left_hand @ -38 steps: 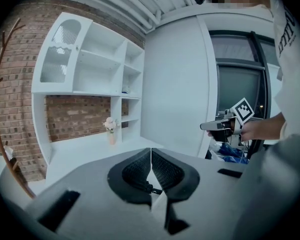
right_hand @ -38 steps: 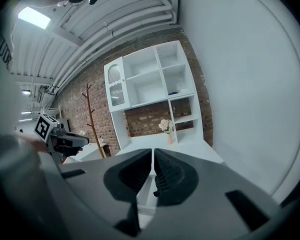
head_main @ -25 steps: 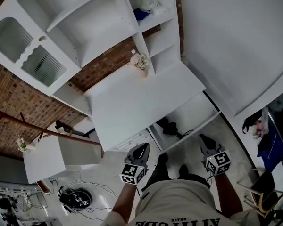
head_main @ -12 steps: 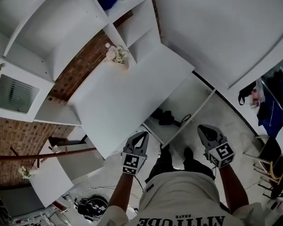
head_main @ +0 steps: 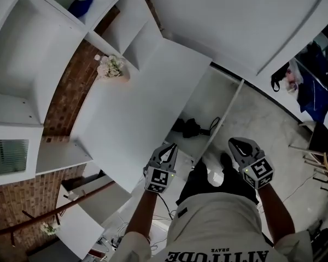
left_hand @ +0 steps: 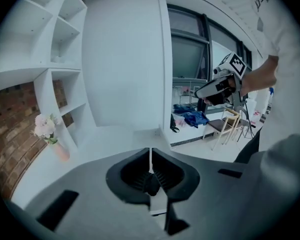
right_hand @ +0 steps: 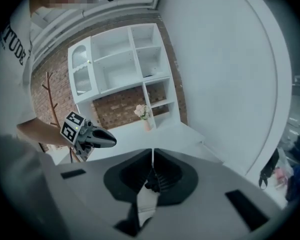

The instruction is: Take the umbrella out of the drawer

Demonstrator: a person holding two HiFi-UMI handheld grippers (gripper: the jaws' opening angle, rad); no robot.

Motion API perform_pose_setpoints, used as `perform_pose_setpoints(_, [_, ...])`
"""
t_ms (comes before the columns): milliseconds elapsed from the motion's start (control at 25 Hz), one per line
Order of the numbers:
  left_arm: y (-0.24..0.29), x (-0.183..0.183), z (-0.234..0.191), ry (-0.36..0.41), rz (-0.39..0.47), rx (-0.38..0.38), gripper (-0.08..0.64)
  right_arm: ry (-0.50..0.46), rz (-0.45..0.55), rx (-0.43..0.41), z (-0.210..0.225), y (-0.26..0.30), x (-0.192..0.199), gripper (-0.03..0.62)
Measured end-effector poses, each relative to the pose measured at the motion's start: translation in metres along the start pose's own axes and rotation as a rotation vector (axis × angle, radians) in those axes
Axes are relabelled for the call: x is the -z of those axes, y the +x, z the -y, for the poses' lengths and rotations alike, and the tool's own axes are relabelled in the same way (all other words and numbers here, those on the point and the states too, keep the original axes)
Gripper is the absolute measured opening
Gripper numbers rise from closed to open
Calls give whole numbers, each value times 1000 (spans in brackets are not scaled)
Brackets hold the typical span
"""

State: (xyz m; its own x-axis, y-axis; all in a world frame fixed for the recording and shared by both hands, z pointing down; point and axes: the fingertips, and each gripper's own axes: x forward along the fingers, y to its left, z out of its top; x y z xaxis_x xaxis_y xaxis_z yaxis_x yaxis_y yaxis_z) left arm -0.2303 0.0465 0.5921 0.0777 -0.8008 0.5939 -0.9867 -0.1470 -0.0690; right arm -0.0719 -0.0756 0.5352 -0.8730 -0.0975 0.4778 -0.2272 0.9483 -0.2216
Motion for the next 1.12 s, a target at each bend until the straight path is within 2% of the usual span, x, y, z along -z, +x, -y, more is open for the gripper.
perform_pose_setpoints(200, [36, 24, 1, 61, -54, 108, 26, 62, -45, 63, 4, 7, 24, 34])
perform_pose_setpoints(480, [82, 42, 2, 146, -142, 275, 26, 142, -94, 90, -9, 24, 60, 34])
perform_pose_setpoints(760, [125, 62, 11, 294, -249, 427, 28, 220, -80, 123, -18, 32, 80, 34])
perform_pose_setpoints(800, [130, 67, 13, 314, -271, 448, 32, 234, -77, 128, -18, 31, 82, 34])
perform_pose_setpoints(880, [140, 80, 16, 367, -316, 483, 90, 255, -74, 139, -18, 30, 87, 34])
perform_pose_setpoints(1000, [155, 97, 20, 452, -371, 532, 98, 278, -66, 158, -14, 29, 92, 34])
perform_pose_setpoints(1120, [165, 118, 28, 476, -431, 604, 119, 328, -53, 172, -11, 27, 99, 34])
